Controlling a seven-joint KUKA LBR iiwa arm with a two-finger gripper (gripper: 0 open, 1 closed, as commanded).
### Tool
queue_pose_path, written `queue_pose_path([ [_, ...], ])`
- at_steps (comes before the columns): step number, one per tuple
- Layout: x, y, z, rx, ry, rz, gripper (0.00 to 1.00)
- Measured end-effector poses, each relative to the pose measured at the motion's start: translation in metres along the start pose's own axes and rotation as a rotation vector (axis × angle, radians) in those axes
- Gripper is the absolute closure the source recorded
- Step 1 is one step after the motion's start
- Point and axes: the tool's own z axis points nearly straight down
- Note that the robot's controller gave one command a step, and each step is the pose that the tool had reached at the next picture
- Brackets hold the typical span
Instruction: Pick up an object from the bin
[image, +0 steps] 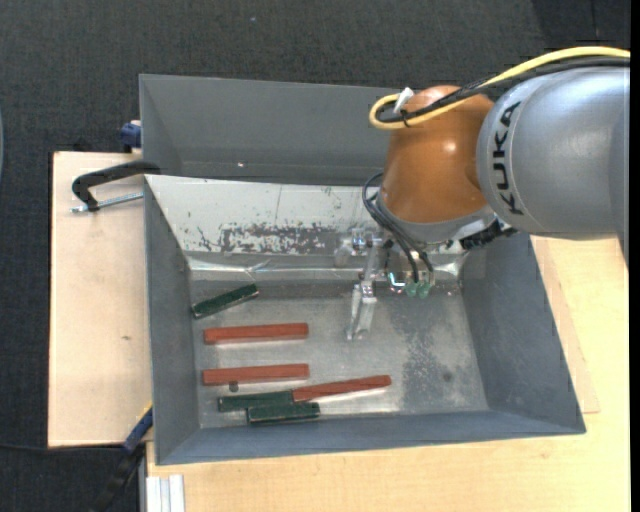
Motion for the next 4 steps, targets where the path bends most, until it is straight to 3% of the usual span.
queue_pose_path([
  [1, -0.002, 0.000, -0.005, -0.001, -0.008, 0.001, 0.00],
  [2, 0.013, 0.012, 0.039, -0.001, -0.014, 0.065, 0.00],
  [3, 0.004, 0.065, 0.071, -0.001, -0.013, 0.029, 0.00],
  [4, 0.033, 0.079, 0.084, -0.003, -0.001, 0.028, 1.00],
])
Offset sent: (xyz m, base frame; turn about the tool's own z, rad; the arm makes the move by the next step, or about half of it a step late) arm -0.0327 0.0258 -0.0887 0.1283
